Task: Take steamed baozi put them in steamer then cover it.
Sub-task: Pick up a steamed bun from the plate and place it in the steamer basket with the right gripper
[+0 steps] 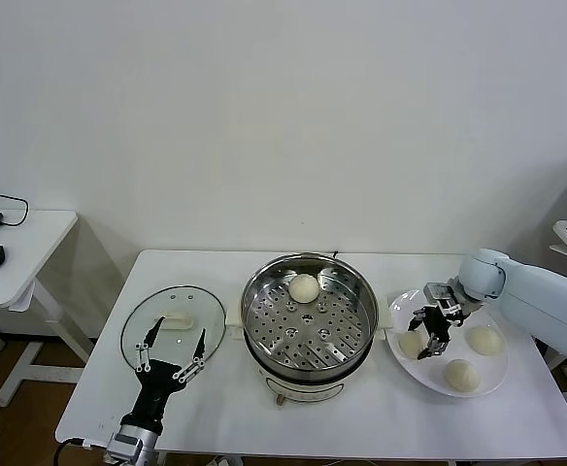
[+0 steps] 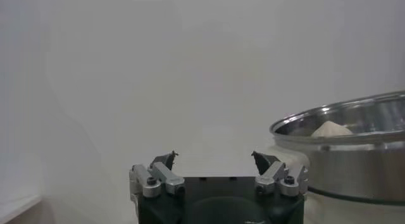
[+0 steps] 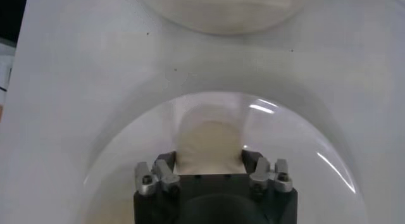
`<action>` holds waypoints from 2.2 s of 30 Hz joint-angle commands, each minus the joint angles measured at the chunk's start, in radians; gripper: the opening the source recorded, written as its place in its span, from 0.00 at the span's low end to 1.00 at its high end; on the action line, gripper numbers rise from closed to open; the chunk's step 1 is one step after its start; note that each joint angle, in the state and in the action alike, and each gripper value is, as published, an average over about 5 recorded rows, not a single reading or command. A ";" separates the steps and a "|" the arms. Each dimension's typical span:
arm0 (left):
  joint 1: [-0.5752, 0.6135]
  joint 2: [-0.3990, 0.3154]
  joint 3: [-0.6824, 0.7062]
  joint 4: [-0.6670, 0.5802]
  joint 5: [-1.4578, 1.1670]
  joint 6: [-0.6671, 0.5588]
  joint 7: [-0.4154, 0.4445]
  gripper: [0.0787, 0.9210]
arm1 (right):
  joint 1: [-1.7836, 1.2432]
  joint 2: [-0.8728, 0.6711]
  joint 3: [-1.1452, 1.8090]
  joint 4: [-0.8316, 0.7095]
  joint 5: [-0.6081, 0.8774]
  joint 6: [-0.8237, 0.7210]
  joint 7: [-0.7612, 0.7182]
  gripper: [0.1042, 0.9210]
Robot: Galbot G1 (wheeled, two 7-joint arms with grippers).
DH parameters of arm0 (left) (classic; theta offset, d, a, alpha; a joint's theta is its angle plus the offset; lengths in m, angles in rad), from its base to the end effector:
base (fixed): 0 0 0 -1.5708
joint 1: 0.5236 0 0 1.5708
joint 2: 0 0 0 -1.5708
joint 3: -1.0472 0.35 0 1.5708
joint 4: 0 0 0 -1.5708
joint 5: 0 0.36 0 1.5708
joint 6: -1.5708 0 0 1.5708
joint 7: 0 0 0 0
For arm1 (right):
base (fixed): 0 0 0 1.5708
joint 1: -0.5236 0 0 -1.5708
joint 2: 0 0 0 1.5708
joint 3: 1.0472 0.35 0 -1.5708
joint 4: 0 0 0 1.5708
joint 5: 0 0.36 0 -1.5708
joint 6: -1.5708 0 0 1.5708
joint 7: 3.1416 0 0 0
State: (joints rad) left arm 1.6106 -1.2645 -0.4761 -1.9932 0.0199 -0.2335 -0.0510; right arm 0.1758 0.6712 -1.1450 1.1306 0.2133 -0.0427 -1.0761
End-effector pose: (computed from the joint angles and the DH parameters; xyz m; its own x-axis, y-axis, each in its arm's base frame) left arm 0.1717 0.0462 -0.3423 -0.9819 0.1756 -0.0707 0.1535 0.9573 0.2450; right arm 0.5221 -0.1926 -0.2231 -0.0245 -0.2167 0.9759 -0.9946 -0.0932 -0.0457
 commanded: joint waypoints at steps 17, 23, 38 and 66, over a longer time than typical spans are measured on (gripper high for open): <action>-0.004 0.014 0.026 -0.022 -0.001 -0.003 -0.002 0.88 | 0.817 0.269 -0.371 0.237 0.337 -0.071 -0.252 0.66; -0.010 0.015 0.031 -0.020 -0.002 -0.006 -0.003 0.88 | 0.761 0.439 -0.396 0.250 0.460 -0.147 -0.144 0.65; -0.020 0.017 0.026 -0.010 -0.006 -0.007 -0.006 0.88 | 0.544 0.668 -0.427 0.162 0.461 -0.212 0.027 0.62; -0.022 0.018 0.017 -0.001 -0.013 -0.006 -0.013 0.88 | 0.492 0.650 -0.419 0.200 0.457 -0.267 0.142 0.82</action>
State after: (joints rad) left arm 1.5894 -1.2471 -0.4598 -1.9948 0.0072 -0.2413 -0.0629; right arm 0.6679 1.3382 -1.5761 1.3045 0.6701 -0.3007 -0.9651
